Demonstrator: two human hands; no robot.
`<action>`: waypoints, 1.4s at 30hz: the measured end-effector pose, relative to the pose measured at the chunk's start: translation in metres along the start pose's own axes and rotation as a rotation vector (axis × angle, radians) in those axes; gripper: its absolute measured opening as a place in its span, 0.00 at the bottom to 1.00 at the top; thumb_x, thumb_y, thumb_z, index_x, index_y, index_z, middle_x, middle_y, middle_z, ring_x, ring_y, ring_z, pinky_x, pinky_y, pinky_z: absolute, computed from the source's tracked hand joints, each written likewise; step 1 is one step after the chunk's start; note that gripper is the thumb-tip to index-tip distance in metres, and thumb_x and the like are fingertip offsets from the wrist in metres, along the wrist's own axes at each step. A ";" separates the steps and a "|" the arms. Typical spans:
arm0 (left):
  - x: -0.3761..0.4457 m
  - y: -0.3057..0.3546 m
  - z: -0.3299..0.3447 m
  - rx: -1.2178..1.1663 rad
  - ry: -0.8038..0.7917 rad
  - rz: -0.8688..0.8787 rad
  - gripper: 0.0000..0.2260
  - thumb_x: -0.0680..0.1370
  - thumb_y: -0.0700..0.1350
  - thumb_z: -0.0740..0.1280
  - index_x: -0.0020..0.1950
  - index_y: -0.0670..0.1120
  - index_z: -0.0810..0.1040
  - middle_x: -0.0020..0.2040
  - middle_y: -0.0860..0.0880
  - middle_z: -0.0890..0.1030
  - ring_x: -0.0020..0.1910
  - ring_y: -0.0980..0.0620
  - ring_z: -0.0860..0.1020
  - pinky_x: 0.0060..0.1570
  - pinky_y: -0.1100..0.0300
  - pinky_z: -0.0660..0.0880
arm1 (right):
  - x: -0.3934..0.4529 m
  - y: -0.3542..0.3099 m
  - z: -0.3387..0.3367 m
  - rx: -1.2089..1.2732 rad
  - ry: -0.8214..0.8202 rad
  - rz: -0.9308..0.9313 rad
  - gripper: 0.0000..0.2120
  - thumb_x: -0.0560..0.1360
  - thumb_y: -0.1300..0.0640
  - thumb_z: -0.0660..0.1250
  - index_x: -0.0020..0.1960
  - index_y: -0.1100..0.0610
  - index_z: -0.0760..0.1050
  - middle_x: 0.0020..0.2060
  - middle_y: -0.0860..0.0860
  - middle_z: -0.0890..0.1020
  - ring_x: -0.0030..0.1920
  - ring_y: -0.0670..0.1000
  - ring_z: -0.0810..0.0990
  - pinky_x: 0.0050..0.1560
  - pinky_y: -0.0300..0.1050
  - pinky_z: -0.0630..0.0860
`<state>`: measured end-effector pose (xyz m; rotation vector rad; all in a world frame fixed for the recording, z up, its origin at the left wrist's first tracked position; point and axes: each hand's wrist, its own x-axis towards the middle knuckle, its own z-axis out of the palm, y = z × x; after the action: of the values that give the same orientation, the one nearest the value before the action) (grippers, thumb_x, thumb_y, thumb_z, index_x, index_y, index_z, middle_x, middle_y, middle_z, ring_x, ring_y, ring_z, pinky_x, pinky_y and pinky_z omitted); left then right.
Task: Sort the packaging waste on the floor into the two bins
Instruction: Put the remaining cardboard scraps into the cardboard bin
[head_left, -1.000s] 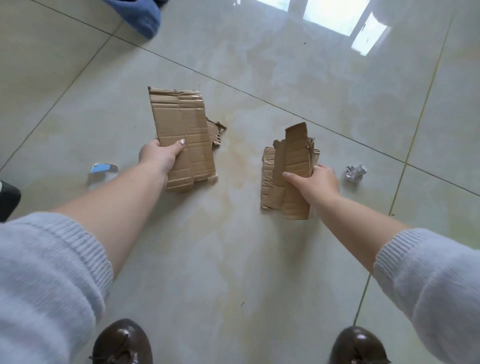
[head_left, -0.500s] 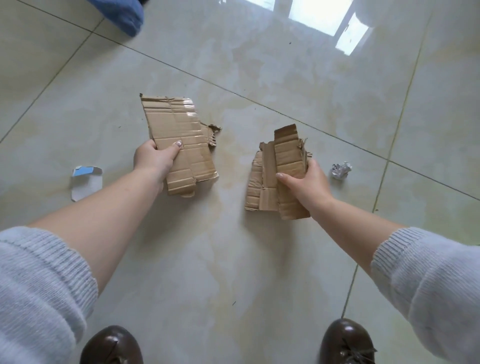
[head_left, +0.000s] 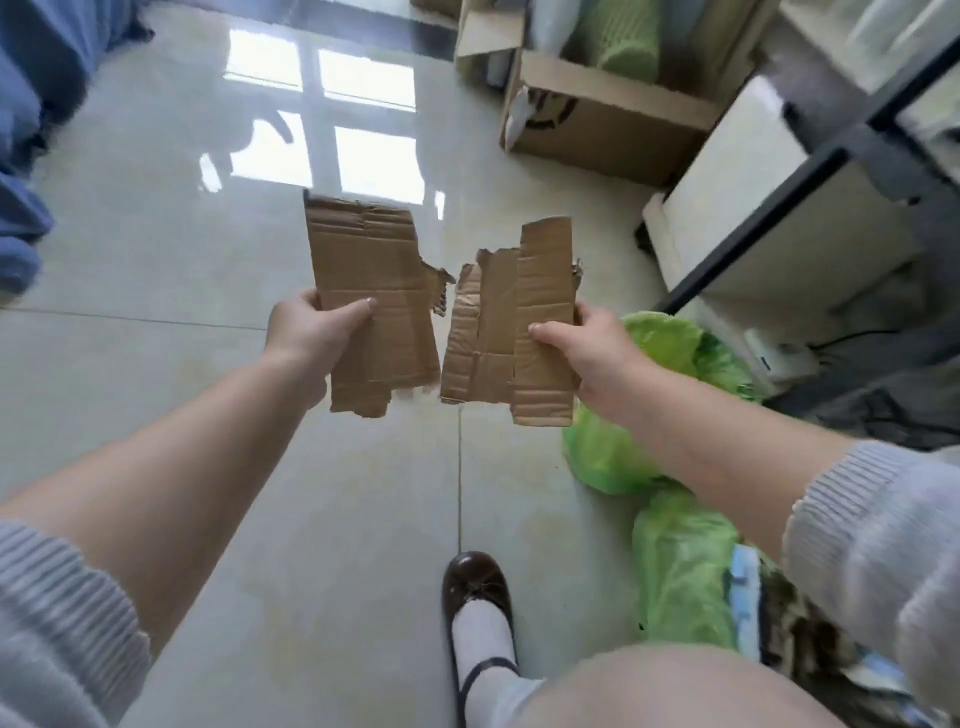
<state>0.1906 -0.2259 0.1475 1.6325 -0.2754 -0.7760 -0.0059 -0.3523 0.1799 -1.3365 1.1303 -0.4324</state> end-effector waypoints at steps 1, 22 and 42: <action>-0.020 0.010 0.022 -0.001 -0.050 0.015 0.06 0.72 0.44 0.72 0.46 0.50 0.76 0.44 0.52 0.80 0.44 0.53 0.80 0.47 0.55 0.77 | -0.019 -0.009 -0.027 0.010 0.024 -0.003 0.07 0.75 0.66 0.64 0.46 0.55 0.74 0.43 0.55 0.81 0.41 0.53 0.81 0.46 0.50 0.81; -0.275 0.028 0.193 0.184 -0.415 0.035 0.10 0.70 0.44 0.71 0.50 0.44 0.79 0.49 0.42 0.83 0.48 0.43 0.81 0.53 0.46 0.79 | -0.273 0.021 -0.262 -0.167 0.604 0.158 0.14 0.73 0.60 0.57 0.55 0.58 0.76 0.52 0.59 0.82 0.50 0.60 0.81 0.56 0.58 0.78; -0.319 -0.062 0.287 0.572 -0.789 -0.068 0.11 0.75 0.43 0.60 0.54 0.41 0.77 0.48 0.38 0.82 0.45 0.40 0.82 0.41 0.44 0.82 | -0.216 0.072 -0.237 -0.830 0.252 0.243 0.16 0.79 0.52 0.57 0.61 0.62 0.72 0.56 0.60 0.77 0.56 0.60 0.76 0.51 0.48 0.72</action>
<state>-0.2408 -0.2520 0.1863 1.7852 -1.0845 -1.4741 -0.3230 -0.2874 0.2371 -1.8474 1.7680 0.0792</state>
